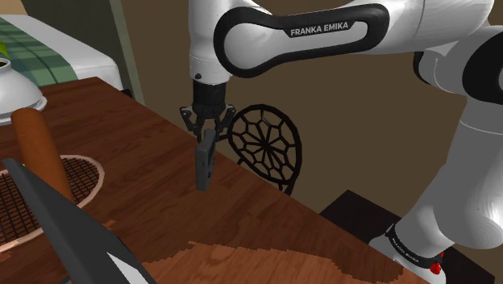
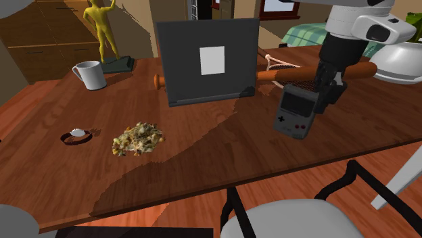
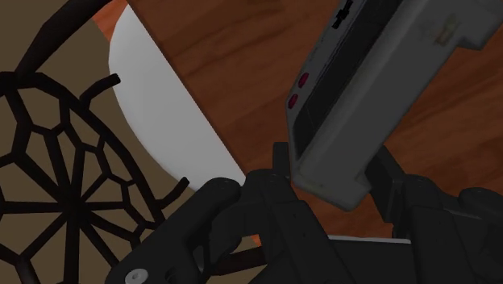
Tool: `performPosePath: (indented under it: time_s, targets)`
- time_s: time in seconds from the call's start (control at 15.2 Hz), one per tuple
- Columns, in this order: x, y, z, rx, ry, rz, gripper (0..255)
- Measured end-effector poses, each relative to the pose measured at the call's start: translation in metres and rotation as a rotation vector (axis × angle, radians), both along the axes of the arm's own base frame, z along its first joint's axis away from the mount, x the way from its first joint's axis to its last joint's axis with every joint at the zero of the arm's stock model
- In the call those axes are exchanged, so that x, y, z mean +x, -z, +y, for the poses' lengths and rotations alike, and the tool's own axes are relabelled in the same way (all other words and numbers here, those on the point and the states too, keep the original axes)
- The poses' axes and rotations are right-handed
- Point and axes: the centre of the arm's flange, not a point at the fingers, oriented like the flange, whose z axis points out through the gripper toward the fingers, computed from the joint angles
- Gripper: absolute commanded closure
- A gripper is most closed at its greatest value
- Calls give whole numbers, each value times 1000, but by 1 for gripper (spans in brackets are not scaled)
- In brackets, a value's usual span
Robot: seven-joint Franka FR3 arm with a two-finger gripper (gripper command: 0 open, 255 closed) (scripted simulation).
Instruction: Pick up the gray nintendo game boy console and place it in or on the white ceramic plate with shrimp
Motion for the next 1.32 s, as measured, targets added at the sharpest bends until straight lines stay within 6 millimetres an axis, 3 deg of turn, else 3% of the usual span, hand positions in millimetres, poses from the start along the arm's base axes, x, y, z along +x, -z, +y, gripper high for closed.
performPosePath:
  time_s: [0.59,1.32]
  targets:
    - [0,-2,0,0,0,0,255]
    - [0,-58,-1,0,0,1,255]
